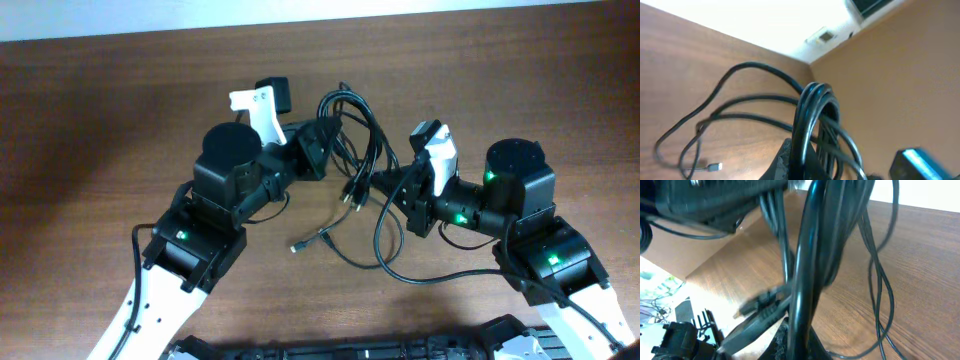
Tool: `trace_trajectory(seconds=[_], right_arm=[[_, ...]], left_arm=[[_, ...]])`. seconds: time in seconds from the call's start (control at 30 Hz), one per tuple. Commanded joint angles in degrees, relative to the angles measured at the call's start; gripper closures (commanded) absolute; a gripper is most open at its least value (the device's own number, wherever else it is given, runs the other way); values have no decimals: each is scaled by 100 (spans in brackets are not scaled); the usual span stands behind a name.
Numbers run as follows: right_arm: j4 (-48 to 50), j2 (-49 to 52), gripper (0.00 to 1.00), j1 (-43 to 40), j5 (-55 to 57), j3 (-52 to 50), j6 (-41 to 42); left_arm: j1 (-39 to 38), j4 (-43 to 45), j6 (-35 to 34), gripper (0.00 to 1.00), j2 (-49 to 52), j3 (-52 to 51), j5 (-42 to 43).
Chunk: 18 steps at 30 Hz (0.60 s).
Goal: Untangle cables
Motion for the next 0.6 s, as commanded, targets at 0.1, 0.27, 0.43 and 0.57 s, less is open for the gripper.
trace_trajectory(seconds=[0.1,0.27,0.43,0.57], right_arm=[[-352,-22,93,-2,-35,-17,0],[-350,-260,20,-2,363,-17,4],[-50,-820,17,-2,1023,-17,0],[195,-833,16,-2,1641,-17,-2]], left_arm=[[105,955,601,100,-122,116,-531],[105,216,3373,100,-122,116,-184],[105,-411,4791,100,-122,116,1167],[87,-444,4857,100,-122,116,2485]])
